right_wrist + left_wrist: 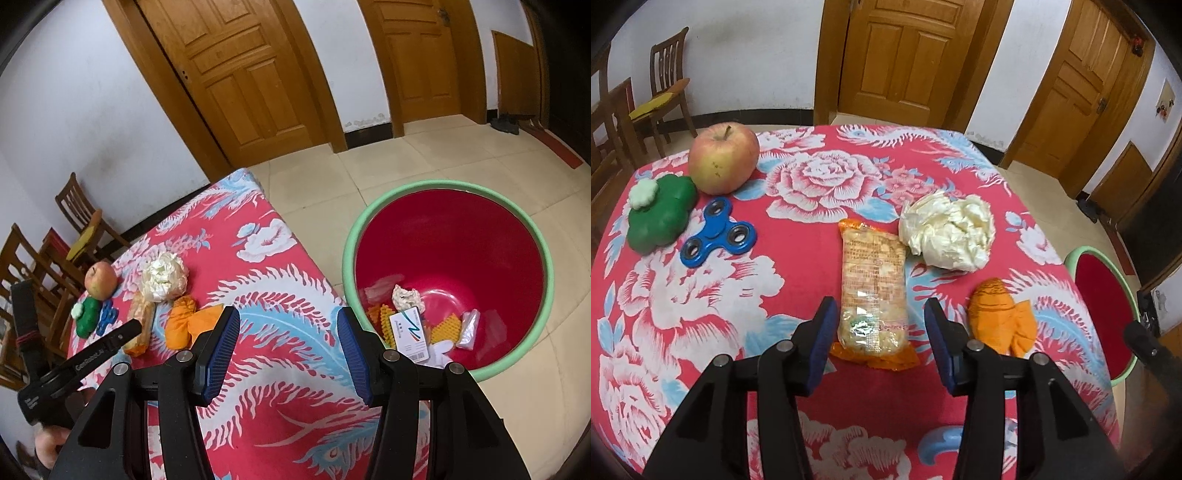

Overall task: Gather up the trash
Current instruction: 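Move both tools back over the table toward the snack bag and orange cloth, then grasp the orange snack bag with the left tool while the right tool grasps the orange cloth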

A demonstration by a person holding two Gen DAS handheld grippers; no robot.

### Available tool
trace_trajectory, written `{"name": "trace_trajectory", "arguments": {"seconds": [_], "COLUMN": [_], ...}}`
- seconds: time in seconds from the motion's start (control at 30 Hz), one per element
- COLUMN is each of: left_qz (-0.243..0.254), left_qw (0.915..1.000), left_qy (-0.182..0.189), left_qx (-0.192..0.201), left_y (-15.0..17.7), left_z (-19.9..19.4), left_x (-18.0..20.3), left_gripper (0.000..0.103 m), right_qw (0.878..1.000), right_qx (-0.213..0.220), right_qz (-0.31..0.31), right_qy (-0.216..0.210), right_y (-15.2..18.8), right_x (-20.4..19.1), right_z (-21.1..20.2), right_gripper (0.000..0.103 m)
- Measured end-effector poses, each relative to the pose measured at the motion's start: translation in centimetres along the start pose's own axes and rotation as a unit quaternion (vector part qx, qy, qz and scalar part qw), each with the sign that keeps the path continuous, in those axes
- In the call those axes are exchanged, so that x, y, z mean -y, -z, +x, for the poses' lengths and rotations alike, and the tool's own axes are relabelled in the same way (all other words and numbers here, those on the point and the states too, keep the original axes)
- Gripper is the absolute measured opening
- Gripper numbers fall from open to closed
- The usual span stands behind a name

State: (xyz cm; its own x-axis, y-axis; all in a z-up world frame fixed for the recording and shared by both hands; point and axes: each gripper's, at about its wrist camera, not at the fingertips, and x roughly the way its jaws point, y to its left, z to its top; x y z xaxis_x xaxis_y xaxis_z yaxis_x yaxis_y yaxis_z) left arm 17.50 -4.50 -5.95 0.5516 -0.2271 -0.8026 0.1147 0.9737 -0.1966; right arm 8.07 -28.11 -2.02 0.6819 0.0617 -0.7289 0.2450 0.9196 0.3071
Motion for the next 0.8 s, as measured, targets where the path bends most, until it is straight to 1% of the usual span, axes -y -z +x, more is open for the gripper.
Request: {"name": "trace_trajectory", "arguments": {"seconds": [0.2, 0.47, 0.5, 0.53, 0.57, 0.8], "left_qz": [-0.009, -0.006, -0.005, -0.005, -0.006, -0.024], "left_qw": [0.9999, 1.0, 1.0, 0.9999, 0.9999, 0.9992], "left_qy": [0.001, 0.007, 0.008, 0.01, 0.012, 0.02], "left_qx": [-0.011, 0.002, 0.003, 0.005, 0.005, 0.023], "left_y": [0.0, -0.2, -0.2, -0.2, -0.1, 0.2], "left_z": [1.3, 1.5, 1.5, 1.5, 1.5, 0.0], "left_x": [-0.4, -0.6, -0.7, -0.7, -0.8, -1.8], "left_gripper": [0.049, 0.049, 0.047, 0.041, 0.039, 0.038], "right_qw": [1.0, 1.0, 1.0, 1.0, 1.0, 0.999], "right_qx": [-0.009, -0.018, -0.019, -0.019, -0.02, -0.027], "right_qz": [-0.004, -0.014, -0.017, -0.02, -0.022, -0.04], "right_qy": [0.001, 0.001, 0.0, 0.0, -0.001, -0.015], "right_y": [0.0, 0.1, 0.1, 0.1, 0.1, 0.1], "right_x": [-0.5, -1.4, -1.6, -1.8, -2.0, -3.8], "right_z": [0.7, 1.5, 1.6, 1.6, 1.7, 2.3], "right_gripper": [0.056, 0.056, 0.056, 0.056, 0.056, 0.056]}}
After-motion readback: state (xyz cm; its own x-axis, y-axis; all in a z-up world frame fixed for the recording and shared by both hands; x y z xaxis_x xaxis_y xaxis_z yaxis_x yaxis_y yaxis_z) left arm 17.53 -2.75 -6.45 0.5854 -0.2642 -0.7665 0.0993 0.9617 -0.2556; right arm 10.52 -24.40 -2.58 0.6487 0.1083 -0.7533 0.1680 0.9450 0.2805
